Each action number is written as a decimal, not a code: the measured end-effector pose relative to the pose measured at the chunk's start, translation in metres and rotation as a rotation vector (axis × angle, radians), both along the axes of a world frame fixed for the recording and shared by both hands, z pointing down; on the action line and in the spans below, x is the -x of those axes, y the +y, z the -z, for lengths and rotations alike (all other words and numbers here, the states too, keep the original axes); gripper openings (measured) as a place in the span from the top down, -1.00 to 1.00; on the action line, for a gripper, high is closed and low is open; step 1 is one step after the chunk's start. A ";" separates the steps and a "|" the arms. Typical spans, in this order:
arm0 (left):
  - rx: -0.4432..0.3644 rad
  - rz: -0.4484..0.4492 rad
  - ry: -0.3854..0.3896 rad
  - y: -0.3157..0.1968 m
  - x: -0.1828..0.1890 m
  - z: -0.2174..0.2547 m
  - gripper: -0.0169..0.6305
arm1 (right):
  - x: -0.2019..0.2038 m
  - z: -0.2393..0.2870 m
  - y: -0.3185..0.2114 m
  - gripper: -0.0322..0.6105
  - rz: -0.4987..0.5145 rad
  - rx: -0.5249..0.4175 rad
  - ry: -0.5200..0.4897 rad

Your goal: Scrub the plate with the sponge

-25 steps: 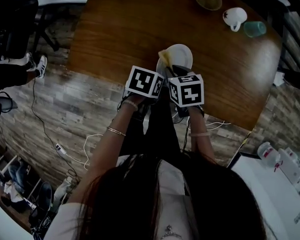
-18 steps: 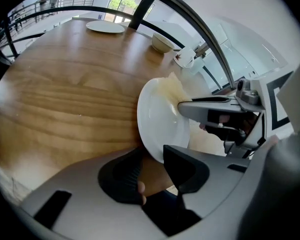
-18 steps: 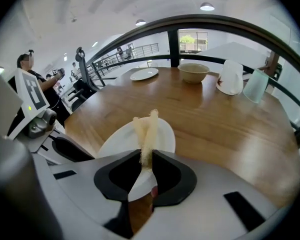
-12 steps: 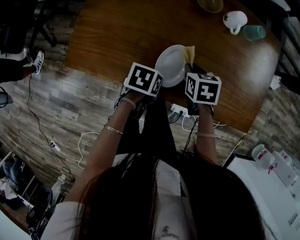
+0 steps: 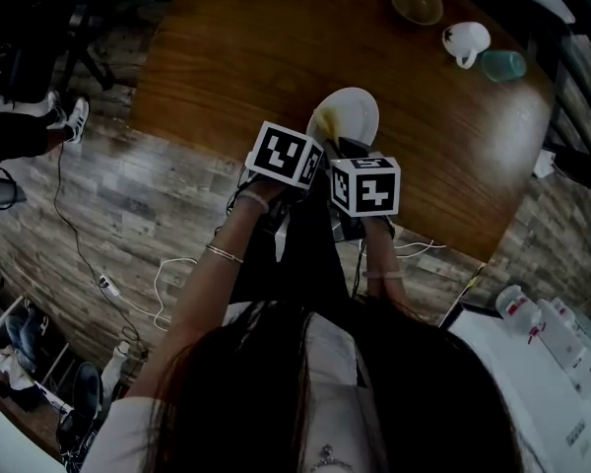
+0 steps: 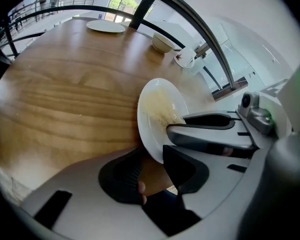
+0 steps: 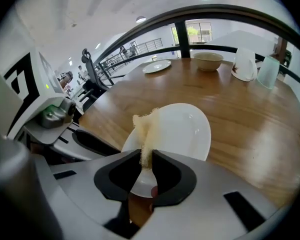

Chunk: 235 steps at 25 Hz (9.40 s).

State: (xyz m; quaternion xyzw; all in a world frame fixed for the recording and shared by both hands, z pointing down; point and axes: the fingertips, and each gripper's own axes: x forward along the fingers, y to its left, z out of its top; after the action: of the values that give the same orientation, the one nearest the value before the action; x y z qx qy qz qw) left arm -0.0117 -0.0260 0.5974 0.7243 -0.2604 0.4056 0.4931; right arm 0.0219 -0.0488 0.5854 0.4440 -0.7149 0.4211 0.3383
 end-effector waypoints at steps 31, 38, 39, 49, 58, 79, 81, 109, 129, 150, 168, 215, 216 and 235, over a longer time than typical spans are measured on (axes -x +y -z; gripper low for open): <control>0.013 0.000 -0.001 0.002 -0.001 0.000 0.53 | -0.081 0.012 0.011 0.64 -0.149 0.001 0.086; 0.018 -0.001 -0.003 0.000 0.000 0.000 0.53 | -0.015 0.006 0.035 0.64 -0.032 0.049 0.003; 0.020 -0.002 -0.003 0.000 0.000 -0.001 0.53 | -0.007 0.006 0.038 0.64 -0.021 0.053 -0.009; 0.019 -0.001 -0.010 0.000 -0.001 -0.001 0.53 | -0.084 0.011 0.030 0.64 -0.187 0.027 0.091; 0.022 0.002 -0.012 -0.001 -0.002 -0.002 0.53 | -0.006 0.007 0.053 0.64 -0.015 0.092 0.000; 0.029 -0.005 -0.021 0.000 -0.002 -0.002 0.53 | -0.003 0.004 0.044 0.64 0.018 0.118 0.010; 0.031 -0.006 -0.020 0.000 -0.003 -0.002 0.53 | -0.002 0.002 0.043 0.64 0.024 0.122 0.012; 0.069 -0.042 -0.019 0.000 -0.001 -0.003 0.53 | -0.046 -0.004 0.002 0.64 -0.045 0.078 0.070; 0.095 -0.074 -0.012 0.002 -0.003 -0.001 0.55 | -0.023 -0.008 -0.008 0.64 -0.076 0.089 -0.105; 0.132 -0.100 -0.014 0.002 -0.004 -0.002 0.56 | 0.009 0.000 -0.026 0.64 0.070 0.052 -0.141; 0.124 -0.092 -0.027 0.002 0.001 -0.003 0.56 | -0.078 0.003 -0.038 0.64 -0.180 0.024 0.021; 0.028 0.055 0.043 -0.010 0.016 0.022 0.32 | -0.095 0.037 0.010 0.64 -0.344 -0.033 -0.008; 0.016 0.062 0.044 -0.011 0.016 0.024 0.32 | -0.095 0.039 0.011 0.64 -0.348 -0.036 -0.009; -0.215 0.048 0.080 -0.022 0.004 0.088 0.32 | -0.099 0.084 0.027 0.64 -0.346 -0.139 0.030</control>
State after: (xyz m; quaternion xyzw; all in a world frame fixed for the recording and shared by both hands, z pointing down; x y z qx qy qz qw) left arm -0.0154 -0.0483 0.5091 0.7821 -0.2998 0.3341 0.4323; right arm 0.1206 -0.0218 0.5012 0.5890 -0.6499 0.4160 0.2400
